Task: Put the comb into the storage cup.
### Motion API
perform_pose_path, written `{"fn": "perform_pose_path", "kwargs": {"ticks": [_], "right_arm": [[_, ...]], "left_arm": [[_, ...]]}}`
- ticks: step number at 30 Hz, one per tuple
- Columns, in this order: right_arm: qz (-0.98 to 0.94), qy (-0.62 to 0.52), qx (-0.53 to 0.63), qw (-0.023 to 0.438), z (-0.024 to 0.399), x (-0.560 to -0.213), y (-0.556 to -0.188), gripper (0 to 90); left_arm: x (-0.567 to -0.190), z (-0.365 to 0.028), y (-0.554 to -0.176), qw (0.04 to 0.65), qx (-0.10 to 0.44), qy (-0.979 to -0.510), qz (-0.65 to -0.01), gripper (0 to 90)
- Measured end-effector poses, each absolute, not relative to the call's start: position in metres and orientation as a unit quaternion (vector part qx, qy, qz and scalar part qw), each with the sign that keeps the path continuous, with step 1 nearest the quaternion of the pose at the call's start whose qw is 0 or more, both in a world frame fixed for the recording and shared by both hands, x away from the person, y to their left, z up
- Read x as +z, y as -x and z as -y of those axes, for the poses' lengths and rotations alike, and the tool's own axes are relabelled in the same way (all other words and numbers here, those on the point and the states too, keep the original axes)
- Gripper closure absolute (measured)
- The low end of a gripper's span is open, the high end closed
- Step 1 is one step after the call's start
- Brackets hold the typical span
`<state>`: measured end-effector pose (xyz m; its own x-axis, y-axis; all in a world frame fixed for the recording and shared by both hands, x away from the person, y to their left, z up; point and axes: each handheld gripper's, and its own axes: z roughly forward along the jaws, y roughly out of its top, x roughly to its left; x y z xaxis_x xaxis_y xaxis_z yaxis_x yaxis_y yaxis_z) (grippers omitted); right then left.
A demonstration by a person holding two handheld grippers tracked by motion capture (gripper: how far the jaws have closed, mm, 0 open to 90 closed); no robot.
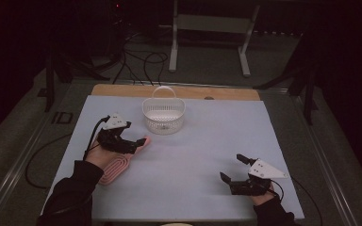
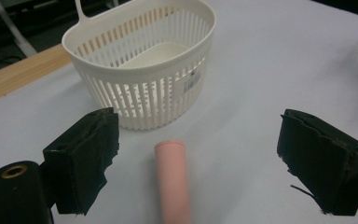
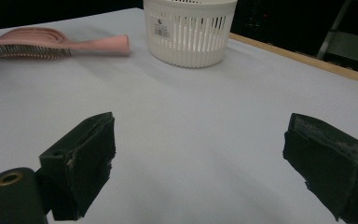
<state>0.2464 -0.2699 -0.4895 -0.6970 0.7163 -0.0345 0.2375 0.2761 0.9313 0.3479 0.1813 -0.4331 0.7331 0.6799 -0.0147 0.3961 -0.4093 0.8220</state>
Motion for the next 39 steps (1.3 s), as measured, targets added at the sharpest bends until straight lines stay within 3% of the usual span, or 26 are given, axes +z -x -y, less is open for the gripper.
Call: {"fn": "perform_pose_path", "kwargs": {"ticks": [11, 17, 39], "right_arm": [[-0.764, -0.311, 0.515, 0.233, 0.270, -0.489, -0.246, 8.8], [-0.765, -0.311, 0.515, 0.231, 0.270, -0.490, -0.246, 8.8], [-0.765, -0.310, 0.516, 0.230, 0.270, -0.490, -0.247, 8.8]], "left_arm": [[-0.447, -0.183, -0.362, 0.404, 0.159, -0.830, -0.350, 25.5], [-0.451, -0.181, -0.368, 0.386, 0.157, -0.832, -0.365, 38.9], [-0.463, -0.173, -0.382, 0.344, 0.140, -0.842, -0.392, 73.0]]}}
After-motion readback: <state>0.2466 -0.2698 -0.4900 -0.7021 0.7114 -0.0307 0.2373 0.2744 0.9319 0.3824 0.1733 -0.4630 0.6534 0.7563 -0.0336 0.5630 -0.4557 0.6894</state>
